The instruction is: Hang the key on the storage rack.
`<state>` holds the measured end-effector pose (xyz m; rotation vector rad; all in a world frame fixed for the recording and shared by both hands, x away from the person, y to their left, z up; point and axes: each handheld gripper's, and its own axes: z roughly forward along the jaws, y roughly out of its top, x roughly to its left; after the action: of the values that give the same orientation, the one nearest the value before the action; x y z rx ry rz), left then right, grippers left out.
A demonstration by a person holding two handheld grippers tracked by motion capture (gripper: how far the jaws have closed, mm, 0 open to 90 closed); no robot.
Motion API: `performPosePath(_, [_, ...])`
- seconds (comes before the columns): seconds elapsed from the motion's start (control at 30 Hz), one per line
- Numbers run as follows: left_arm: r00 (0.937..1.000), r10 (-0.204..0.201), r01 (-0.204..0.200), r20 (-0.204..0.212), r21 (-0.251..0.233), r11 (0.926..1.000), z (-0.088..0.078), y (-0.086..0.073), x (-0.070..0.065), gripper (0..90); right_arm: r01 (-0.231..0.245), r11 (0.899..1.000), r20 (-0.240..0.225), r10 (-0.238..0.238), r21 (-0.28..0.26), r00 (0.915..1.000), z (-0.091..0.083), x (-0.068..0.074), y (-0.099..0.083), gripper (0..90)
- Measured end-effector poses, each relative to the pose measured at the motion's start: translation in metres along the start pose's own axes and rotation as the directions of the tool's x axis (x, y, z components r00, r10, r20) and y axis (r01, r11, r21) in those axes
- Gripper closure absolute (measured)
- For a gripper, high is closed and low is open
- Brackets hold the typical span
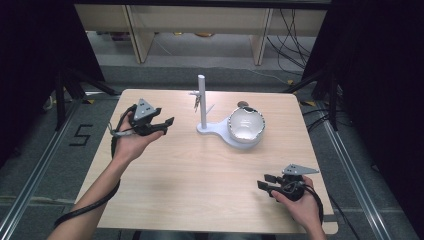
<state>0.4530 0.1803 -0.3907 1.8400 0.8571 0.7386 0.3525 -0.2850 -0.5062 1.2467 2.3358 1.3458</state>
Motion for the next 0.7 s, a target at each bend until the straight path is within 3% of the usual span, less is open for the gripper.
performPosePath(0.03, [1.0000, -0.003, 0.003, -0.002, -0.003, 1.0000, -0.002, -0.003, 0.000, 40.8, -0.033, 0.999, -0.014, 0.033, 0.006, 0.9994, 0.001, 0.002, 0.000, 52.9])
performPosePath(0.07, [1.0000, -0.007, 0.007, -0.004, -0.005, 1.0000, -0.005, -0.007, 0.001, 40.5, -0.037, 0.999, -0.016, 0.037, 0.004, 0.9992, 0.001, 0.002, 0.000, 52.7])
performPosePath(0.43, [0.9957, -0.086, 0.085, -0.035, -0.029, 0.9960, -0.034, -0.054, 0.007, 38.8, -0.023, 1.000, -0.016, 0.023, -0.016, 0.9996, 0.003, 0.003, -0.001, 51.6])
performPosePath(0.6, [0.9907, -0.123, 0.120, -0.059, -0.043, 0.9918, -0.045, -0.078, 0.006, 36.7, -0.020, 1.000, -0.009, 0.020, -0.016, 0.9998, 0.003, 0.003, -0.001, 51.2])
performPosePath(0.63, [0.9887, -0.136, 0.133, -0.064, -0.051, 0.9899, -0.046, -0.084, 0.005, 36.1, 0.005, 1.000, -0.004, -0.005, -0.018, 1.0000, 0.003, 0.001, -0.001, 51.1])
performPosePath(0.7, [0.9864, -0.148, 0.143, -0.072, -0.064, 0.9876, -0.049, -0.094, 0.004, 34.8, 0.010, 1.000, 0.018, -0.010, 0.000, 0.9998, 0.001, 0.001, -0.001, 51.0])
